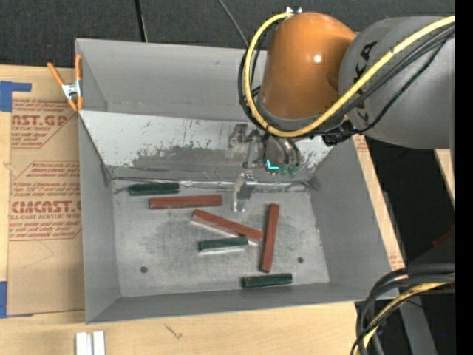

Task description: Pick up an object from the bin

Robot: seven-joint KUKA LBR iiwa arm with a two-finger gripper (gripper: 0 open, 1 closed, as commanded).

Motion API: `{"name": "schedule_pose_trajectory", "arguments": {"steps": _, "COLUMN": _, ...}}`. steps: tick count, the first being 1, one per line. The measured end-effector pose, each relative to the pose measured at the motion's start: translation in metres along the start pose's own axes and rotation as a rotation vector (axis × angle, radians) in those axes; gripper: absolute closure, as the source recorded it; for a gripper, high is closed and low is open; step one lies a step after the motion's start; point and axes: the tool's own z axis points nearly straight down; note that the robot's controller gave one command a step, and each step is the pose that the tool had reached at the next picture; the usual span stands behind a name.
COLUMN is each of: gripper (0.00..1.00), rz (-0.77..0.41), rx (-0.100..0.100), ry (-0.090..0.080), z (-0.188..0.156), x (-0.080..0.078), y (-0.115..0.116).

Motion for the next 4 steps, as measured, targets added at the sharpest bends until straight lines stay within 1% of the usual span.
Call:
{"name": "schedule_pose_trajectory", "arguments": {"steps": 1, "gripper": 0.0, "rz": 0.001, "rx": -0.001, "ry": -0.008, "z": -0.004, "x": -0.001, "y": 0.0}}
{"name": "schedule_pose_trajectory", "arguments": {"steps": 2, "gripper": 0.0, "rz": -0.001, "rx": -0.001, "ry": -0.01, "z": -0.003, "x": -0.001, "y": -0.001}}
{"name": "schedule_pose_trajectory", "arguments": {"steps": 3, "gripper": 0.0, "rz": -0.035, "rx": 0.001, "ry": -0.002, "z": 0.038, "x": 0.044, "y": -0.041}}
{"name": "schedule_pose_trajectory", "arguments": {"steps": 4, "gripper": 0.0, "rz": 0.014, "rx": 0.001, "ry": -0.014, "z": 0.084, "x": 0.047, "y": -0.031}}
